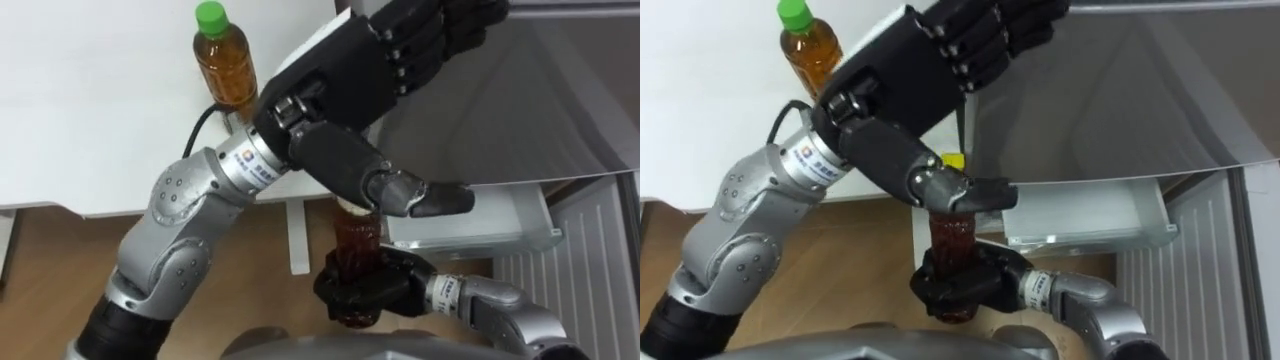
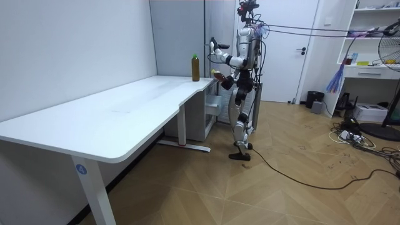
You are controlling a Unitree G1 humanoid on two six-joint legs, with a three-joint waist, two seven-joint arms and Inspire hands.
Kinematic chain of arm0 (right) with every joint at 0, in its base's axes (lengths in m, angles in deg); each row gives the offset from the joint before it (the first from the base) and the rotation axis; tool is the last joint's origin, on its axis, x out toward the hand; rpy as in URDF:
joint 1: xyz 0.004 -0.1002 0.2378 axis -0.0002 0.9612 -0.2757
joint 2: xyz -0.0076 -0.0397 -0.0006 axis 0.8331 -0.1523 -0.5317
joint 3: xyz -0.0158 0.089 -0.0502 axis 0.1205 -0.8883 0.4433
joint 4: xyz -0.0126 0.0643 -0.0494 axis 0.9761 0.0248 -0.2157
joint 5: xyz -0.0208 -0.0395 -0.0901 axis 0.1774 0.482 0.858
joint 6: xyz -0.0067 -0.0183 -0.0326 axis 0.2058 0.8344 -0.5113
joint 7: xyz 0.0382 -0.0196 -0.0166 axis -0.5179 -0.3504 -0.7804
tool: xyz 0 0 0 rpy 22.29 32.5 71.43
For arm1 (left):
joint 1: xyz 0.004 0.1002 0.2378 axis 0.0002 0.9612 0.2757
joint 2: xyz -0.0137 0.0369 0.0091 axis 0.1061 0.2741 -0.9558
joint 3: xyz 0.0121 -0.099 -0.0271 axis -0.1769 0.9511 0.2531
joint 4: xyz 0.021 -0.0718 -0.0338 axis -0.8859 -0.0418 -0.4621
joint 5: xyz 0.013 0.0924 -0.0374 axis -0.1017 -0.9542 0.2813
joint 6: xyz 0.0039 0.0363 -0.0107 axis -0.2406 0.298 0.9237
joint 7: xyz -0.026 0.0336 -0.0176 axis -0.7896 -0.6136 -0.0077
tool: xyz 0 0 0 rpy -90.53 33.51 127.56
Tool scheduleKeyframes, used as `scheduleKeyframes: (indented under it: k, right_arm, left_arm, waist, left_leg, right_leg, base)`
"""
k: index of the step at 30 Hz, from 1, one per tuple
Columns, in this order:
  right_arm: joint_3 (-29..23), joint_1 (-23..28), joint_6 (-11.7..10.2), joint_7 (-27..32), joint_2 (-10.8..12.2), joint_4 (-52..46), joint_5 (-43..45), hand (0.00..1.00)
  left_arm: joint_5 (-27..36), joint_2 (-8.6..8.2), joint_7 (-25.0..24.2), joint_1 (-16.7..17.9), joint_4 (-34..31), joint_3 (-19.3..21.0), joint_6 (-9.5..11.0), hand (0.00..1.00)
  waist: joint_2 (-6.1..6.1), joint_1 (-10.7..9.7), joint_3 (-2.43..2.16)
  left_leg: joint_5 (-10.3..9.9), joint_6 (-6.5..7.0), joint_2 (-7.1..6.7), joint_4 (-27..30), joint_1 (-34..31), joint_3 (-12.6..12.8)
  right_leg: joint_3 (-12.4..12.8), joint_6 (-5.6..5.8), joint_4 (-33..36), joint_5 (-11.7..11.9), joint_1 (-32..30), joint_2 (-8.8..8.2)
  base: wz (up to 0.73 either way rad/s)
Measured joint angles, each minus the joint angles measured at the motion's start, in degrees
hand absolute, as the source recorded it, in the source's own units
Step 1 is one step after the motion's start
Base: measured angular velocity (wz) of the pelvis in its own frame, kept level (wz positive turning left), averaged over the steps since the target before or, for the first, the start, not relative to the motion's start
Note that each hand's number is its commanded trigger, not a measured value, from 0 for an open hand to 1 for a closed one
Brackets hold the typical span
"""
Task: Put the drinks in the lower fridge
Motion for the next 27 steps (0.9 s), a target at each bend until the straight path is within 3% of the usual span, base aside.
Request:
scheduleKeyframes:
  k: [8,15,17,20,27]
  right_arm:
    - [-5.2,2.9,-0.1,0.0,0.2,0.0,2.4,1.00]
    - [-10.1,4.8,-0.6,0.0,1.3,-0.2,5.7,1.00]
    - [-10.7,5.6,-0.6,0.0,1.3,-0.2,5.8,1.00]
    - [-14.1,7.5,-1.2,-1.4,1.8,-0.5,7.5,1.00]
    - [-15.6,9.9,-2.6,-1.8,2.4,-0.5,8.3,1.00]
  left_arm:
    - [0.2,-1.55,1.3,-1.2,-6.3,8.1,1.9,0.00]
    - [2.2,-1.99,4.4,-1.2,-7.0,19.5,3.6,0.00]
    - [2.2,-2.10,6.2,-1.2,-7.0,22.3,4.4,0.00]
    - [1.6,-2.38,9.1,-1.1,-7.3,27.1,5.8,0.00]
    - [0.3,-2.38,16.2,-1.0,-8.7,34.2,7.5,0.00]
  waist:
    - [0.60,2.7,-0.09]
    - [0.83,5.5,-0.16]
    - [1.10,6.0,-0.10]
    - [2.09,8.4,-0.20]
    - [2.76,9.8,-0.63]
  left_leg:
    - [0.0,-0.01,0.00,-1.6,3.1,0.5]
    - [0.0,-0.03,-0.11,-2.4,4.5,0.4]
    - [0.0,-0.04,-0.11,-2.4,4.4,0.0]
    - [0.0,-0.07,-0.14,-2.7,4.6,-0.4]
    - [0.2,-0.28,-0.22,-4.0,6.4,-1.7]
  right_leg:
    - [0.0,0.04,0.0,0.0,2.0,0.01]
    - [-0.2,0.17,-1.0,-0.1,3.5,0.07]
    - [-0.6,0.17,-1.0,-0.1,3.6,0.07]
    - [-0.9,0.17,-1.0,-0.1,3.7,0.06]
    - [-2.4,0.17,-1.9,-0.1,6.2,0.03]
  base:
    - [-0.03]
    - [0.01]
    - [0.11]
    - [0.05]
    - [0.10]
